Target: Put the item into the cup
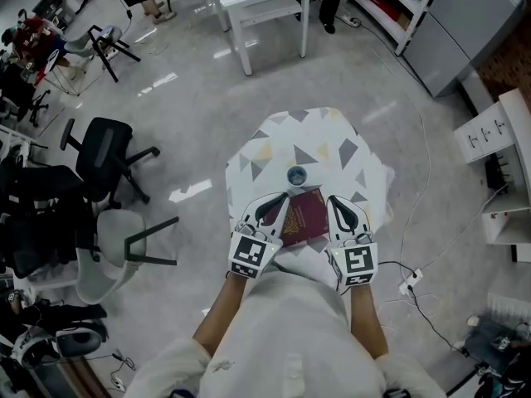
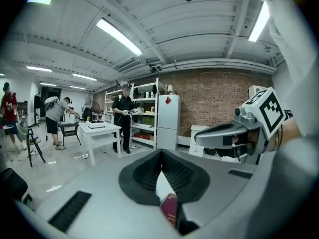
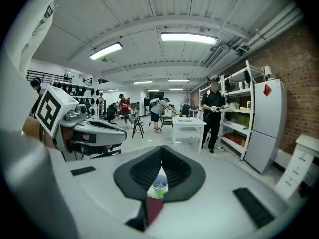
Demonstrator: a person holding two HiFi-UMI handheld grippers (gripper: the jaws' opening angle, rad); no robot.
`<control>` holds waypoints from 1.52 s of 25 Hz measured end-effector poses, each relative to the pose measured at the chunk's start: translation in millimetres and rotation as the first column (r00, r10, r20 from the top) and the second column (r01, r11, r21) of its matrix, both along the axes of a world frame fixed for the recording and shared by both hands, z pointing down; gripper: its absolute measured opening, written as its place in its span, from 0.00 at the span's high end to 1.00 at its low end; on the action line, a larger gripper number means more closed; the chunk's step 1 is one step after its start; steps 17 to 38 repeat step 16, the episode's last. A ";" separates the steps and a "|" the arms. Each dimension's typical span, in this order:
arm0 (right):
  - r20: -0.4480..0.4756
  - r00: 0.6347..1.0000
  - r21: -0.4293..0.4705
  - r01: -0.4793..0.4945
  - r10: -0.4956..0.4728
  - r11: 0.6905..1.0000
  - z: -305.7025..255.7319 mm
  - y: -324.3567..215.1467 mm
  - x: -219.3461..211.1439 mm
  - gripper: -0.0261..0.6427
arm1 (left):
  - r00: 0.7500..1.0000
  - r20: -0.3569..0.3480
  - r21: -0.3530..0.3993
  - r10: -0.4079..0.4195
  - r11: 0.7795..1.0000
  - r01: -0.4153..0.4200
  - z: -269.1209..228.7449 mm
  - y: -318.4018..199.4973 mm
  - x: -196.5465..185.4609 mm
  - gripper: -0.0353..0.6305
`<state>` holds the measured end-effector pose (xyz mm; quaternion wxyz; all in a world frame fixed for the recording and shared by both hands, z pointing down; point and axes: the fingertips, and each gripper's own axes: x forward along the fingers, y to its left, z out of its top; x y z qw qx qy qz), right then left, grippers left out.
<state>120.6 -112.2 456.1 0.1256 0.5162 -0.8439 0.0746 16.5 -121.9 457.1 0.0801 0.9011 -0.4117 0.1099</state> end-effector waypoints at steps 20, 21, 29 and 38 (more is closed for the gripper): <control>0.035 0.998 0.080 -0.052 0.050 0.995 -25.1 -16.9 7.7 0.96 | 0.995 -0.069 0.058 -0.067 0.996 0.071 -19.3 -22.8 -14.6 0.93; 0.035 0.998 0.080 -0.052 0.050 0.995 -25.1 -16.9 7.7 0.96 | 0.995 -0.069 0.058 -0.067 0.996 0.071 -19.3 -22.8 -14.6 0.93; 0.035 0.998 0.080 -0.052 0.050 0.995 -25.1 -16.9 7.7 0.96 | 0.995 -0.069 0.058 -0.067 0.996 0.071 -19.3 -22.8 -14.6 0.93; 0.035 0.998 0.080 -0.052 0.050 0.995 -25.1 -16.9 7.7 0.96 | 0.995 -0.069 0.058 -0.067 0.996 0.071 -19.3 -22.8 -14.6 0.93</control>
